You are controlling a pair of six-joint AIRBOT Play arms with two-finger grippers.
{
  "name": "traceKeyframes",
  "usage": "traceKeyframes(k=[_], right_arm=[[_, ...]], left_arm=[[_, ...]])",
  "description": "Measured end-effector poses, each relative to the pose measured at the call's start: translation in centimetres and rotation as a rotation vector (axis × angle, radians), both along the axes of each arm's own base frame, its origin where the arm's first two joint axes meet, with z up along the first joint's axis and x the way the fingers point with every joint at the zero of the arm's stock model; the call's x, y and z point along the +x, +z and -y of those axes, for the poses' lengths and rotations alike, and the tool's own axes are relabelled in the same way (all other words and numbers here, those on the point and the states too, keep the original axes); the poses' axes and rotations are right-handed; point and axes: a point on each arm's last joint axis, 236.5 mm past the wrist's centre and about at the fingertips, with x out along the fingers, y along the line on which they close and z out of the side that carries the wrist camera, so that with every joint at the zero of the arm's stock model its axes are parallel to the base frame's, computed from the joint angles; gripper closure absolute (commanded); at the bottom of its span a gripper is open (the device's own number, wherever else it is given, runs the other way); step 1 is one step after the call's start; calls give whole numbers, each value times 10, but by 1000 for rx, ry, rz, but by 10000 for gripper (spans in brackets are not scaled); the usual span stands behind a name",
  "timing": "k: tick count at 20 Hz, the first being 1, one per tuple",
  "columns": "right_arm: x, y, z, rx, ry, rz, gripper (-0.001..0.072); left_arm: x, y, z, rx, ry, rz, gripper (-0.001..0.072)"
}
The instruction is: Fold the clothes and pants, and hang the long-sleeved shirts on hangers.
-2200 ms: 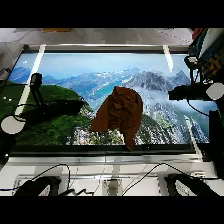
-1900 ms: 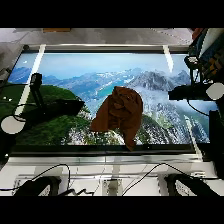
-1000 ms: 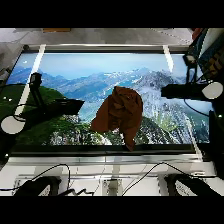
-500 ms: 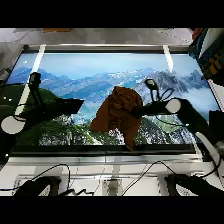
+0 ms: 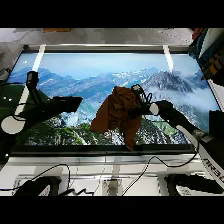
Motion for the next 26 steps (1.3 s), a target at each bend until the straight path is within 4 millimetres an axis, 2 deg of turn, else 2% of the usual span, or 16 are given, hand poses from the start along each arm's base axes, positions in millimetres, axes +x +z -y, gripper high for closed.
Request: traceKeyframes(k=[1, 2, 3, 6, 7, 8, 13, 15, 17, 19, 21, 23, 26], right_arm=[[6, -2, 1, -18, 9, 10, 167], [11, -5, 2, -39, 18, 13, 201], [16, -7, 3, -59, 26, 12, 310], [28, -9, 6, -98, 31, 18, 540], [32, -7, 6, -106, 31, 25, 582], [36, -4, 6, -109, 31, 35, 702], [54, 20, 4, -105, 20, 78, 702], [64, 41, 8, -84, -13, 110, 702], [75, 71, 20, -53, -73, 151, 702], [85, 113, 42, -14, -149, 215, 702], [86, 152, 75, 9, -229, 269, 702], [79, 186, 113, 20, -312, 307, 701], [56, 224, 169, 15, -430, 335, 702]], left_arm=[[1, 1, -1, -1, 6, 6, 101], [2, 2, -1, -2, 8, 8, 102], [3, 3, -2, -2, 13, 13, 102], [5, 5, -4, -4, 23, 23, 102], [6, 5, -4, -5, 26, 25, 102], [6, 6, -4, -5, 29, 28, 102], [8, 7, -6, -7, 37, 36, 102], [8, 7, -6, -7, 37, 37, 102], [8, 7, -6, -7, 37, 37, 102], [7, 6, -5, -5, 30, 30, 102], [3, 2, -2, -2, 14, 12, 102], [-3, -6, 3, 5, -18, -23, 102], [-19, -29, 20, 23, -106, -118, 102]])
